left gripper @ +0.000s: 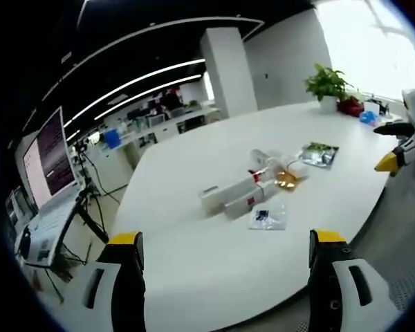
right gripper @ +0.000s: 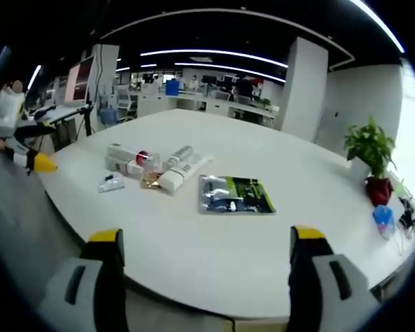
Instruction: Arrange the skincare products in the storage area until every visible bottle or jar stands upright without overlapping.
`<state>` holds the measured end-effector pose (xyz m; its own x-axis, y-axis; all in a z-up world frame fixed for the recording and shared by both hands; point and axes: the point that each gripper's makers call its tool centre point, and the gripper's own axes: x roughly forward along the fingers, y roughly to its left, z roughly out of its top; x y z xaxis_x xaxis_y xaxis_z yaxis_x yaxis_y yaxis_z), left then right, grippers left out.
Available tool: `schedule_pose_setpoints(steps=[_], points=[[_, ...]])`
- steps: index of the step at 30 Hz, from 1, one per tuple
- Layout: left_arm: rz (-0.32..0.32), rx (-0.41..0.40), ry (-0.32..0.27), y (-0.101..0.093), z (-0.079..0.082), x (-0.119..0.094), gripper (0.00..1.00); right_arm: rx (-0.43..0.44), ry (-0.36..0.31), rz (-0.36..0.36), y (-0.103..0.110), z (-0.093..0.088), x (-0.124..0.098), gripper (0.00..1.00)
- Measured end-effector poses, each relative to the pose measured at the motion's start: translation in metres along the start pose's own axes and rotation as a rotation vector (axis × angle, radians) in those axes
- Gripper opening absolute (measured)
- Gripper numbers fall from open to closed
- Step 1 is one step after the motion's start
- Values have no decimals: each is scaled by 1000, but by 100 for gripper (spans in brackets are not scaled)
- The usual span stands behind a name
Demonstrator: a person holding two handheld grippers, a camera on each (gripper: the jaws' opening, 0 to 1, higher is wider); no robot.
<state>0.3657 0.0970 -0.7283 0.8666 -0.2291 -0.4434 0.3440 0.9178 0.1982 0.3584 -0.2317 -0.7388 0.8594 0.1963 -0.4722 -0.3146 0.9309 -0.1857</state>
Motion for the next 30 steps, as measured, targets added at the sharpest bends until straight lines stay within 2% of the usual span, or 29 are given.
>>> schedule_pose_setpoints(steps=[6,8,9,11,12,15,23,26,30], points=[[-19,28,24,3,1,0,97,4,-8,-3,-1,1,0,100],[-48,19,37,2,0,0,97,7,-13,-6,-2,2,0,100],[-88,-55,22,-2,4,2,97,10,-17,-4,-2,2,0,100],[-136,-60,8,-7,8,3,97,6,-12,-5,-2,1,0,100],[-132,-52,23,-6,6,3,97,6,-11,-2,-1,1,0,100],[-135,40,53,-6,5,7,97,8,-15,-4,-1,2,0,100],[-192,75,51,-5,21,17,97,7,-9,-4,-1,1,0,100],[-212,146,67,1,25,24,95,6,-5,-4,-1,0,0,100],[-222,169,81,8,30,34,92,5,-3,-3,-1,0,1,100]])
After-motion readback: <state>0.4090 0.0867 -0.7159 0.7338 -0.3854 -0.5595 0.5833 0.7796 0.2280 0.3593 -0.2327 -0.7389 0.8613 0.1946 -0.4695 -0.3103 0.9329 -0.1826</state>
